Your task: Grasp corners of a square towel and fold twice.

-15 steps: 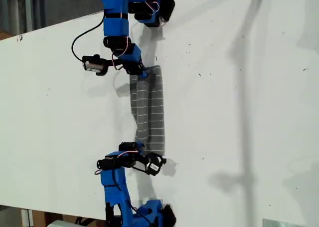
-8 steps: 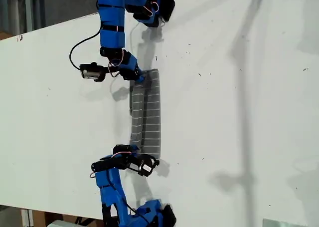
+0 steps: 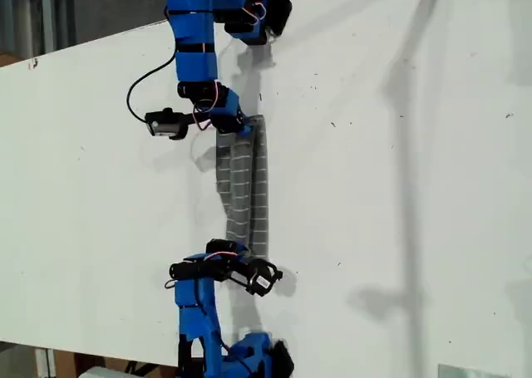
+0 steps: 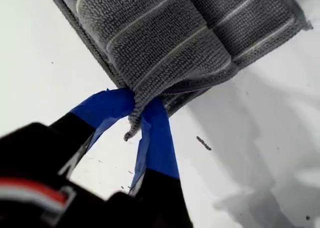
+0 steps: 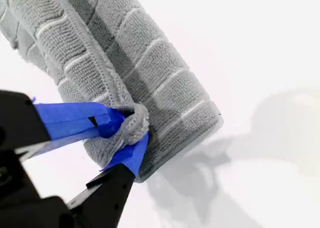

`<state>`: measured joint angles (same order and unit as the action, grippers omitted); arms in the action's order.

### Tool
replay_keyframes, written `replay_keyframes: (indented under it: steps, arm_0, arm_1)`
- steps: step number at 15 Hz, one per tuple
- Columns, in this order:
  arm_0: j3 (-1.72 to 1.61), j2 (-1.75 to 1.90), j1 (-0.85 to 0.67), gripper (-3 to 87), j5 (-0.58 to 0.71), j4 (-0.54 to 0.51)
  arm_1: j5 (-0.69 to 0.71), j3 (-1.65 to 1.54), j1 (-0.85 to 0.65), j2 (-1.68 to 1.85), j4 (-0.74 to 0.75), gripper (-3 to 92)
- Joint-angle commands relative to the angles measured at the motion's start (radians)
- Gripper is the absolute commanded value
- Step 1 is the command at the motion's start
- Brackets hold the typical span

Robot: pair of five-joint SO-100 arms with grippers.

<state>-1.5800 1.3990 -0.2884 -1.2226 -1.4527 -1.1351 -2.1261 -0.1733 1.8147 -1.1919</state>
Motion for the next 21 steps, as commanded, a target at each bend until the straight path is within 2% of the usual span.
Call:
replay_keyframes:
  steps: [1,5,6,7,8,10,15,18,21]
  arm_0:
    - [-0.002,0.011,0.049,-0.2,-0.046,-0.012]
    - [0.014,-0.023,0.072,-0.2,-0.057,-0.011]
    - [0.018,-0.041,0.071,-0.2,-0.054,-0.011]
    - [0.023,-0.054,0.077,1.5,-0.058,-0.014]
    - [0.028,-0.058,0.084,15.4,-0.064,-0.021]
    - [0.044,-0.048,0.097,18.3,-0.084,-0.051]
    - [0.207,0.02,0.101,21.4,-0.078,-0.225]
    - [0.069,0.267,-0.035,21.8,0.012,-0.233]
    - [-0.126,0.485,-0.129,22.1,0.04,-0.227]
  arm_1:
    - [-0.02,-0.023,0.005,0.0,-0.008,-0.1]
    - [-0.037,-0.04,0.021,-0.02,0.009,-0.1]
    - [-0.048,-0.048,0.029,-0.02,0.017,4.9]
    - [-0.055,-0.052,0.041,-0.02,0.025,16.0]
    - [-0.06,-0.054,0.048,-0.02,0.025,22.6]
    - [-0.066,-0.055,0.055,-0.003,0.008,26.4]
    - [-0.054,-0.084,0.028,0.084,-0.023,29.9]
    - [-0.044,-0.084,0.017,0.084,-0.023,31.0]
    - [-0.035,-0.091,0.0,0.078,-0.011,30.9]
